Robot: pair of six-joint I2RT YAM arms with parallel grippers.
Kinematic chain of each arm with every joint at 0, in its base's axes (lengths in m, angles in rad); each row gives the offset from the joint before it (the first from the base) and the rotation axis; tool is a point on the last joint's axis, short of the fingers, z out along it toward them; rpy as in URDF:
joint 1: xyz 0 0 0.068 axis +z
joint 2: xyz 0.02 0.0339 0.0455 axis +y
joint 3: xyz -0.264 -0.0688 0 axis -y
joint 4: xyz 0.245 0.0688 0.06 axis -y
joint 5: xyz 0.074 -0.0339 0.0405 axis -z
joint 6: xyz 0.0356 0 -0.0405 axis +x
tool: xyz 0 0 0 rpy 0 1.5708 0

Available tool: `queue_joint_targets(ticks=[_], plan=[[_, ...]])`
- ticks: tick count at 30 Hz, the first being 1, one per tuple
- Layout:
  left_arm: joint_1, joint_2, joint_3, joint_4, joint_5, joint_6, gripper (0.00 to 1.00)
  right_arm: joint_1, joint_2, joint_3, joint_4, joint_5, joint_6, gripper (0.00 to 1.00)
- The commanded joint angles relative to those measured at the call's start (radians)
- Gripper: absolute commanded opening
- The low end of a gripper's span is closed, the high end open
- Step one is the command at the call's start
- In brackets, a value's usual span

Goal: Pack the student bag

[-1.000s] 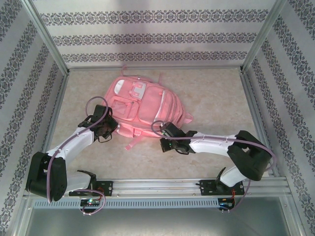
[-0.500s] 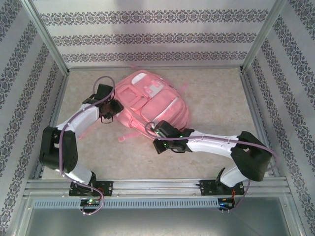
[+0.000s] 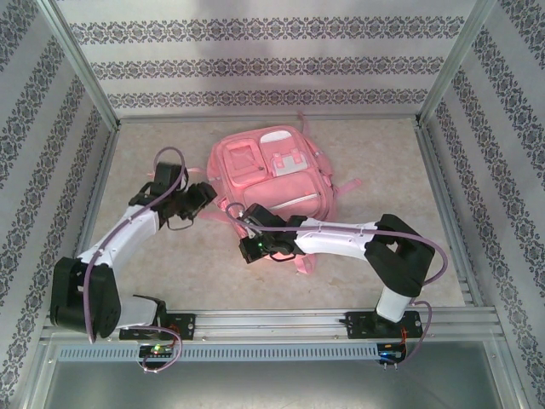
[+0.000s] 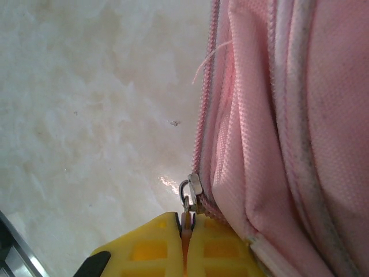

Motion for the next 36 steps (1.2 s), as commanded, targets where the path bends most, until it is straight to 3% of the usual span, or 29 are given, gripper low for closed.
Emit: queue_joint_targets(ticks=[1, 10, 21, 25, 31, 36], plan=[[-0.038, -0.005, -0.101, 0.189, 0.055, -0.171, 0.52, -0.001, 0.002, 0.019, 0.057, -0.032, 0.046, 0.0], [-0.133, 0.116, -0.132, 0.351, 0.056, -0.22, 0.48, -0.002, -0.003, -0.02, 0.087, -0.024, 0.085, 0.0], [-0.143, 0.174, -0.188, 0.426, 0.055, -0.253, 0.24, -0.013, -0.01, -0.037, 0.116, -0.037, 0.107, 0.0], [-0.143, 0.206, -0.188, 0.446, 0.046, -0.264, 0.23, -0.015, 0.0, -0.034, 0.119, -0.046, 0.114, 0.0], [-0.142, 0.239, -0.14, 0.407, 0.021, -0.227, 0.14, -0.008, 0.013, -0.026, 0.056, -0.031, 0.116, 0.0], [-0.14, 0.227, -0.128, 0.359, -0.02, -0.198, 0.11, 0.019, 0.009, -0.005, -0.106, 0.023, 0.068, 0.0]])
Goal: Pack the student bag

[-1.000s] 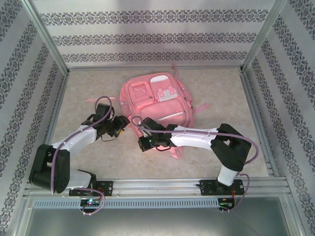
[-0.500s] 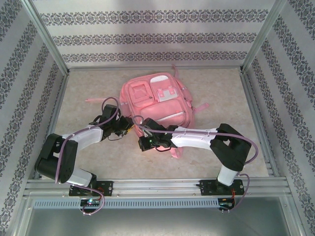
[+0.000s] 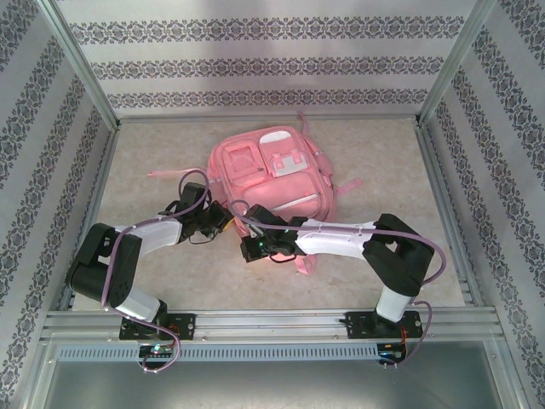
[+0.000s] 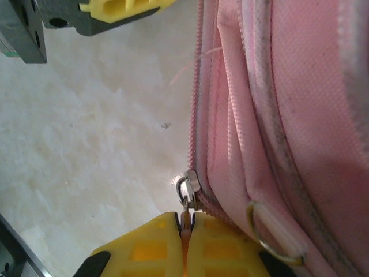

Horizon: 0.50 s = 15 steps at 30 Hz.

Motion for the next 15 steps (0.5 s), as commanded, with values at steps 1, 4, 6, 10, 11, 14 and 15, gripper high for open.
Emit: queue_joint_targets(ticks=[1, 4, 6, 10, 11, 14, 15], plan=[[-0.003, 0.002, 0.033, -0.045, -0.068, 0.044, 0.1, 0.026, -0.001, 0.012, -0.146, 0.026, -0.028, 0.0], [0.006, 0.004, 0.035, -0.059, -0.078, 0.045, 0.1, 0.035, -0.038, -0.037, -0.167, 0.043, -0.016, 0.0], [0.013, 0.005, 0.039, -0.062, -0.076, 0.048, 0.1, 0.035, -0.069, -0.076, -0.18, 0.056, -0.001, 0.0], [0.021, 0.009, 0.05, -0.085, -0.079, 0.066, 0.11, 0.035, -0.142, -0.136, -0.22, 0.086, 0.006, 0.0], [0.023, 0.006, 0.048, -0.089, -0.081, 0.067, 0.11, 0.035, -0.163, -0.15, -0.23, 0.093, 0.004, 0.0], [0.025, 0.003, 0.042, -0.09, -0.083, 0.065, 0.12, 0.034, -0.214, -0.186, -0.254, 0.1, 0.003, 0.0], [0.027, 0.002, 0.04, -0.094, -0.085, 0.066, 0.12, 0.034, -0.229, -0.196, -0.266, 0.102, 0.003, 0.0]])
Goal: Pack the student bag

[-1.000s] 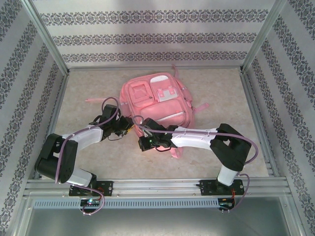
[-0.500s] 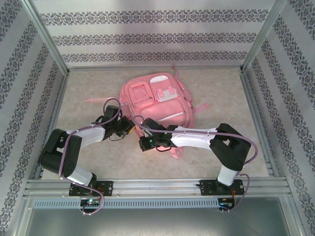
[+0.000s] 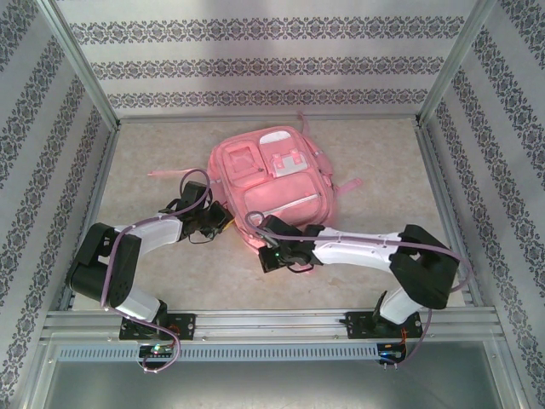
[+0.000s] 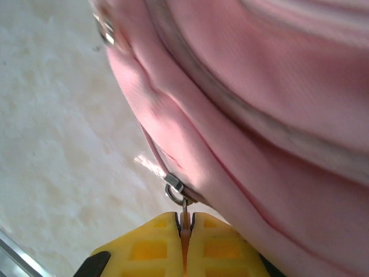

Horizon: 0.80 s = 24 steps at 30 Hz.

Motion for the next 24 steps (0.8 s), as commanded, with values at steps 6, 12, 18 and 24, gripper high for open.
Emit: queue_joint_targets(ticks=[6, 12, 18, 24], plan=[[0.043, -0.025, 0.046, -0.095, -0.09, 0.07, 0.15, 0.013, -0.129, -0.079, -0.116, 0.002, -0.023, 0.0], [0.046, -0.123, 0.131, -0.32, -0.078, 0.191, 0.42, 0.019, -0.137, -0.036, 0.014, -0.148, -0.081, 0.0], [0.045, -0.319, 0.062, -0.506, -0.061, 0.215, 0.6, 0.034, -0.046, 0.078, 0.072, -0.207, -0.125, 0.0], [0.018, -0.437, -0.052, -0.463, 0.025, 0.111, 0.62, 0.053, 0.121, 0.246, 0.059, -0.259, -0.159, 0.0]])
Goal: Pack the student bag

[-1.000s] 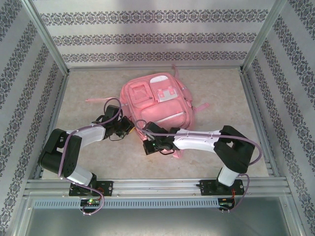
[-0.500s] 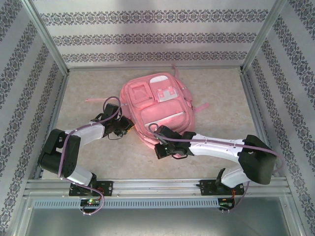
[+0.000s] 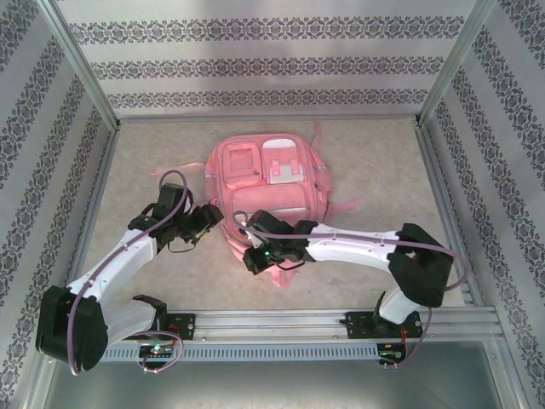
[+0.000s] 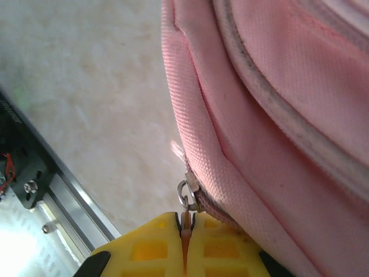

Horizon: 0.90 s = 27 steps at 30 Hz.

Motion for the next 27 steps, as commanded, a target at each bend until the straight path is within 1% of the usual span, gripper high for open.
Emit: queue_joint_targets(ticks=[1, 4, 7, 12, 15, 17, 20, 27], plan=[[-0.024, -0.026, -0.055, -0.03, 0.051, -0.058, 0.62, 0.017, 0.067, 0.114, 0.052, -0.08, -0.048, 0.0], [-0.033, -0.037, -0.082, -0.001, 0.056, -0.085, 0.6, 0.018, 0.122, 0.165, 0.048, -0.075, -0.043, 0.0], [-0.035, -0.036, -0.096, 0.012, 0.056, -0.093, 0.53, 0.017, 0.154, 0.191, 0.047, -0.081, -0.036, 0.0], [-0.035, -0.026, -0.132, 0.048, 0.039, -0.114, 0.32, 0.018, 0.156, 0.175, 0.037, -0.07, -0.027, 0.0], [-0.035, -0.009, -0.127, 0.057, 0.017, -0.12, 0.23, 0.023, 0.139, 0.15, 0.008, -0.048, -0.034, 0.0], [-0.035, 0.007, -0.113, 0.061, 0.008, -0.119, 0.19, 0.026, 0.126, 0.129, -0.014, -0.034, -0.036, 0.0], [-0.035, 0.019, -0.083, 0.04, -0.02, -0.107, 0.17, 0.029, 0.1, 0.086, -0.033, -0.022, -0.029, 0.0], [-0.034, 0.033, -0.063, 0.022, -0.055, -0.09, 0.17, 0.029, 0.015, -0.015, -0.085, 0.008, -0.017, 0.0]])
